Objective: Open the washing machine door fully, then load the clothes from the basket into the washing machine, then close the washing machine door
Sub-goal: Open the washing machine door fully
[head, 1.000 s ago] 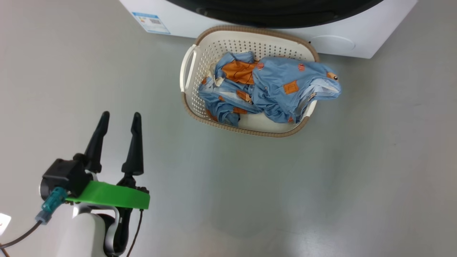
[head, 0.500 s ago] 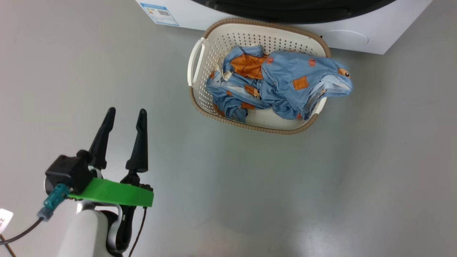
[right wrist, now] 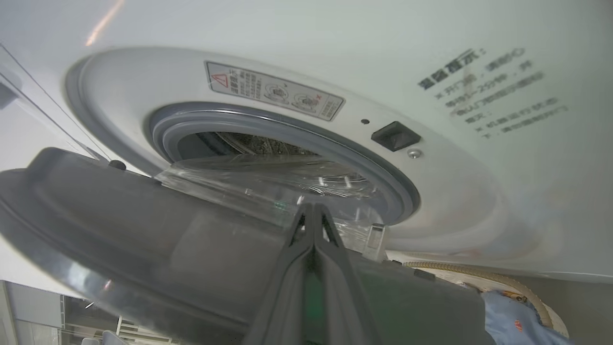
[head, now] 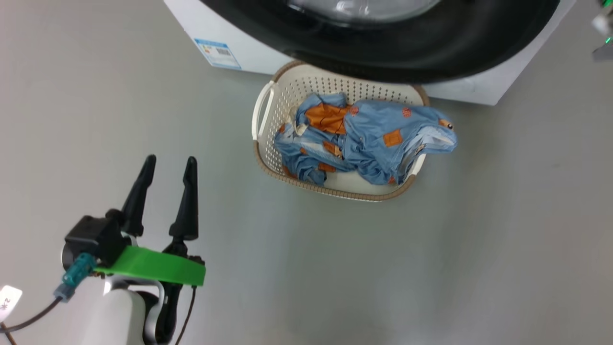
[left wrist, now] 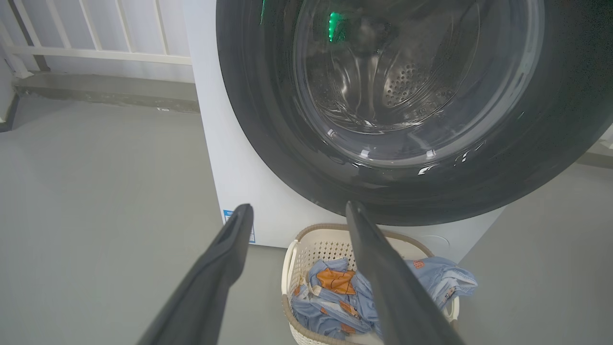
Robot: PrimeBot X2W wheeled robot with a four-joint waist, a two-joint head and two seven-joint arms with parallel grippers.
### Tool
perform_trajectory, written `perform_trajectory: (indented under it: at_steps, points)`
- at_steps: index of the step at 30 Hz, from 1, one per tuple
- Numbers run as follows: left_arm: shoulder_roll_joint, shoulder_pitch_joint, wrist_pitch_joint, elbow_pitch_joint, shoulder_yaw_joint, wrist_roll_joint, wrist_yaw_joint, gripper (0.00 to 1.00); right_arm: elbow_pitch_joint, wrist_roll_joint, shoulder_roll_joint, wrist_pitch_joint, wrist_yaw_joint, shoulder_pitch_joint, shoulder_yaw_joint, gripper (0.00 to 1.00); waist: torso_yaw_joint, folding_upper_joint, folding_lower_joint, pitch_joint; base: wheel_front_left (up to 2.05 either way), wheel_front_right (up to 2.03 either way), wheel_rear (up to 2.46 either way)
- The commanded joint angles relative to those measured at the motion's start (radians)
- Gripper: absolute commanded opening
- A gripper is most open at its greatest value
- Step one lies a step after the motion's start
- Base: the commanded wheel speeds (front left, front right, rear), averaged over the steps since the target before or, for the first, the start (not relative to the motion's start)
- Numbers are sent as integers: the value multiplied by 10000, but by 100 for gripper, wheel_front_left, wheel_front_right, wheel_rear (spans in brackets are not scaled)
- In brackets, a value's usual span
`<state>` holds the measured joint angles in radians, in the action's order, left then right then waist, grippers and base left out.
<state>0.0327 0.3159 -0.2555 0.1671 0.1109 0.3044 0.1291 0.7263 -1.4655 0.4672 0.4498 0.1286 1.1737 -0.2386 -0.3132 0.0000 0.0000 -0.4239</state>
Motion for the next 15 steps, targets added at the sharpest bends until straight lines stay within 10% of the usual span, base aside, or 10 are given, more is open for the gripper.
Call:
perform_trajectory:
  at_steps: [1,15]
  points:
    - [322,-225,-63,-146,-363,-94,15,100,-394,-185,-462,187,21,-451,-260,0,125,0,0,315,0,0,0]
    - [522,-968,-63,122,-341,-211,15,100,-1230,-693,-621,683,21,-2707,-661,0,208,0,0,1944,0,0,0]
